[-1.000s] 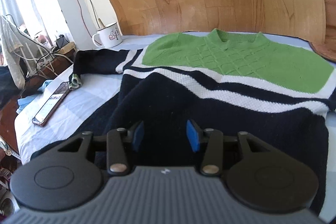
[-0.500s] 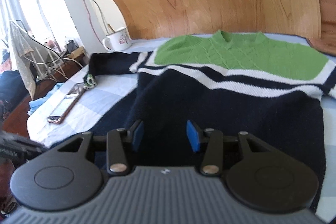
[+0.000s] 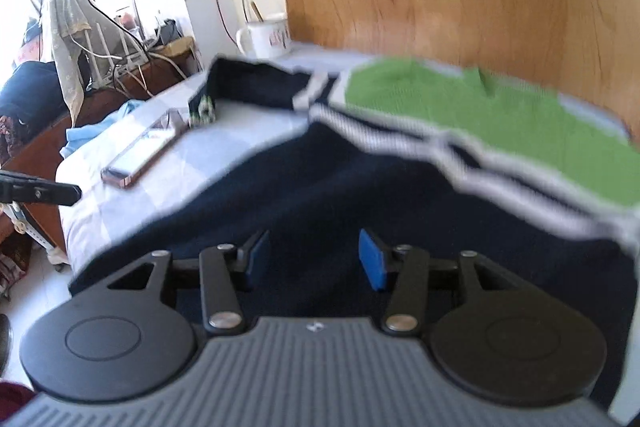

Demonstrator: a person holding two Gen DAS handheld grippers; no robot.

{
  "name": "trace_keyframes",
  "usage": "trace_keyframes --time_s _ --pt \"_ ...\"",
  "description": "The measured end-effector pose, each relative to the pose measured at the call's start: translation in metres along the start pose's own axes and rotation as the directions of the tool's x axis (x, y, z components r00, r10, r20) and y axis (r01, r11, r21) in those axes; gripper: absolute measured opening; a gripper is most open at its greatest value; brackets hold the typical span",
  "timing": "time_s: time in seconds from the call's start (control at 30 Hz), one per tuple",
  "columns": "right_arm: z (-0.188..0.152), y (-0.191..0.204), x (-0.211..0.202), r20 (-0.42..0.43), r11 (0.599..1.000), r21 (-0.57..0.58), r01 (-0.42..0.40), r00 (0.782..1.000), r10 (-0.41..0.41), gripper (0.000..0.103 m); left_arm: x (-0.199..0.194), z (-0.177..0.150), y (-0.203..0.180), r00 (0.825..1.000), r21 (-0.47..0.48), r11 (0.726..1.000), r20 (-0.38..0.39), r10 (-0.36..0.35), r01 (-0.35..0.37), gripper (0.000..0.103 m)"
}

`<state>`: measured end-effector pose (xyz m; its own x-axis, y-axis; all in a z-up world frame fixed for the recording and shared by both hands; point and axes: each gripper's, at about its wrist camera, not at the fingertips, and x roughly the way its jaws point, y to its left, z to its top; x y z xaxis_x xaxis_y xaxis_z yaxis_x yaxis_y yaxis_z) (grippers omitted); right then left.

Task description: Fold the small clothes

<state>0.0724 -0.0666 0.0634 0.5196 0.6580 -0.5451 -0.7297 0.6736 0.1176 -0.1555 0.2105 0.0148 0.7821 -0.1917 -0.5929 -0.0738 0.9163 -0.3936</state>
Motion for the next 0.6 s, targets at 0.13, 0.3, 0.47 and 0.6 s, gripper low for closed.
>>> trace_keyframes --time_s 0.13,0.3,0.47,0.6 --pt "0.054 0.041 0.023 0.054 0.989 -0.138 -0.056 0.996 0.064 0.052 0.028 -0.01 -0.013 0.991 0.039 0.99 -0.015 -0.134 0.135 0.026" --pt "0.104 0.103 0.096 0.003 0.942 -0.279 -0.186 0.981 0.195 0.051 0.065 -0.028 -0.008 0.978 0.002 0.981 -0.073 -0.195 0.196 0.024" --pt "0.124 0.127 0.197 -0.127 0.953 -0.265 -0.144 0.985 0.114 0.052 0.07 -0.03 0.005 0.967 -0.04 0.968 -0.052 -0.249 0.247 0.022" --pt "0.124 0.109 0.25 -0.223 0.982 -0.119 -0.15 0.967 0.12 0.02 0.07 -0.029 0.016 0.958 -0.064 0.959 -0.06 -0.281 0.277 0.022"
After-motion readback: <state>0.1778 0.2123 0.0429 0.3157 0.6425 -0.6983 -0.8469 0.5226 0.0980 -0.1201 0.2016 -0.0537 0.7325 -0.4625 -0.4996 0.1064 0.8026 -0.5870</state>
